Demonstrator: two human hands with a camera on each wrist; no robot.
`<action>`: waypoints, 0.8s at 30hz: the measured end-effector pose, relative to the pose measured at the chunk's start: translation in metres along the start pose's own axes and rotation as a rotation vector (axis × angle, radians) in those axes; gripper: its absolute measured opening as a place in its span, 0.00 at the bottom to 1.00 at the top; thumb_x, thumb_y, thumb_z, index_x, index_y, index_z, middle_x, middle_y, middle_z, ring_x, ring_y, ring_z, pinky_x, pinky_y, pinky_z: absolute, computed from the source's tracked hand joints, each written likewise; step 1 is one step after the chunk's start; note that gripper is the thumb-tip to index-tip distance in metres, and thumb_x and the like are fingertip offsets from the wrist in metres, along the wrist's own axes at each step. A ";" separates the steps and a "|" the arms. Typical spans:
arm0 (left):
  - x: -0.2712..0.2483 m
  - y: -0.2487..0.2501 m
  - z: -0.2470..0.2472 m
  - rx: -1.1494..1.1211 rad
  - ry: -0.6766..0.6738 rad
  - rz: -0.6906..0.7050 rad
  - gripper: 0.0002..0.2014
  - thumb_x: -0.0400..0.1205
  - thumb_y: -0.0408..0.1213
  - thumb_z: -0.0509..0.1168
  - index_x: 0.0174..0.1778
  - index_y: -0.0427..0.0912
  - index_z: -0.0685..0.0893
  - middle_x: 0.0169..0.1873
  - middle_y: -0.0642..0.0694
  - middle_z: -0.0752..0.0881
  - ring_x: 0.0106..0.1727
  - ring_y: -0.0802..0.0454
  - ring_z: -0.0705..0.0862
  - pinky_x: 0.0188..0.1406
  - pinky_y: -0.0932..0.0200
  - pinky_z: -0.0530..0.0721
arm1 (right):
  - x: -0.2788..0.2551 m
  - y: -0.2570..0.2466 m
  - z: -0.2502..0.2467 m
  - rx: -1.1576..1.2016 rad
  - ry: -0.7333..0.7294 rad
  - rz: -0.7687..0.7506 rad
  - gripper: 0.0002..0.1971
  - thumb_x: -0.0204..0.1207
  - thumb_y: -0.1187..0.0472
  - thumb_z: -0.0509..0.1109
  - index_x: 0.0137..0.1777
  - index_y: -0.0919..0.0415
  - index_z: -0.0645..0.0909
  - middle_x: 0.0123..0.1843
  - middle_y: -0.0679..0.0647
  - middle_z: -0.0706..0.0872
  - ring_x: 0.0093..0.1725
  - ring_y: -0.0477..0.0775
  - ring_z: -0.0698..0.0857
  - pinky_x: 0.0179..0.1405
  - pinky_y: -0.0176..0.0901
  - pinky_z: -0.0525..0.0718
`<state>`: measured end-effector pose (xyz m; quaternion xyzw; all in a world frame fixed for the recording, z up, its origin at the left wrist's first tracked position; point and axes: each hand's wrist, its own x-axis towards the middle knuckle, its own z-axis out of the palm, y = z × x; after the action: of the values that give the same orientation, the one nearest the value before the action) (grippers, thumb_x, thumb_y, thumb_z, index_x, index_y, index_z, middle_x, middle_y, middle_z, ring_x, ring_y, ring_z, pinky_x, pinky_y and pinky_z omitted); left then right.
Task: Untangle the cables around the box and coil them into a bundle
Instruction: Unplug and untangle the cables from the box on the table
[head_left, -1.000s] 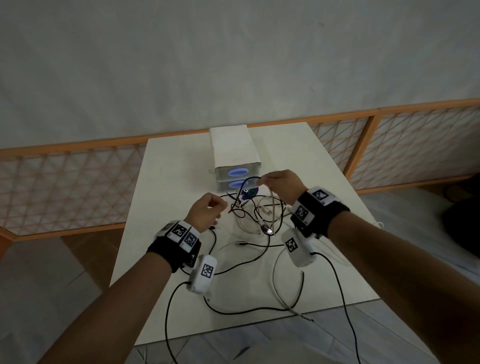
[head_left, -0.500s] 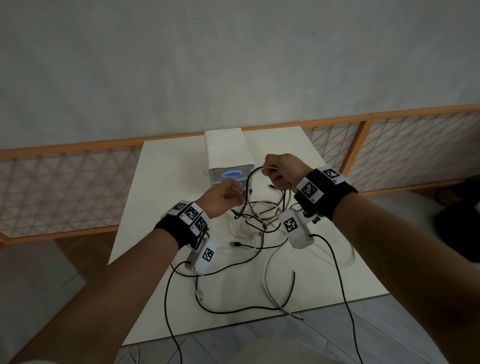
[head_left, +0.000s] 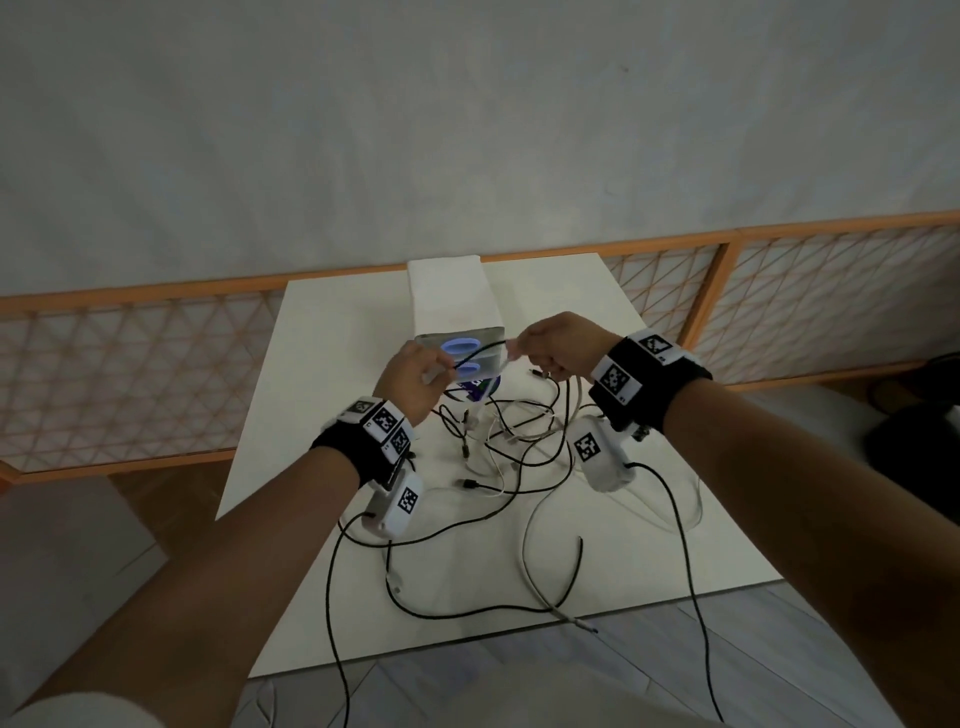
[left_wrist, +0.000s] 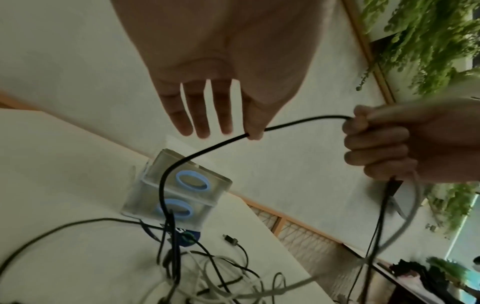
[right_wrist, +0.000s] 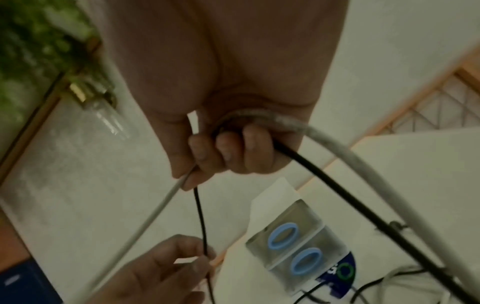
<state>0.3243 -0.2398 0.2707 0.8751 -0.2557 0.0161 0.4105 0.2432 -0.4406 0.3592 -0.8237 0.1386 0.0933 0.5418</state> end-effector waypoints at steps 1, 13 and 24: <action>-0.002 0.006 0.001 -0.043 0.040 0.008 0.08 0.82 0.37 0.65 0.51 0.38 0.86 0.51 0.45 0.77 0.46 0.54 0.79 0.51 0.66 0.77 | 0.001 -0.001 0.001 0.079 0.025 -0.006 0.05 0.74 0.61 0.73 0.43 0.62 0.80 0.19 0.47 0.67 0.23 0.48 0.60 0.20 0.35 0.58; -0.012 0.032 -0.056 -0.827 -0.045 -0.408 0.12 0.85 0.35 0.56 0.34 0.46 0.71 0.12 0.56 0.64 0.11 0.61 0.57 0.12 0.75 0.54 | 0.029 0.027 -0.025 0.595 0.452 0.105 0.15 0.81 0.60 0.63 0.31 0.59 0.76 0.25 0.52 0.68 0.14 0.46 0.65 0.16 0.31 0.63; -0.048 -0.082 -0.112 -0.944 0.471 -0.916 0.15 0.85 0.32 0.50 0.31 0.42 0.66 0.07 0.54 0.71 0.06 0.60 0.61 0.09 0.75 0.55 | 0.008 -0.001 -0.108 0.735 0.365 -0.100 0.13 0.81 0.62 0.54 0.36 0.60 0.76 0.14 0.45 0.62 0.13 0.45 0.58 0.17 0.26 0.53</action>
<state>0.3404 -0.0935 0.2751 0.5960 0.2554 -0.0820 0.7568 0.2516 -0.5411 0.4001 -0.5842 0.2163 -0.1365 0.7702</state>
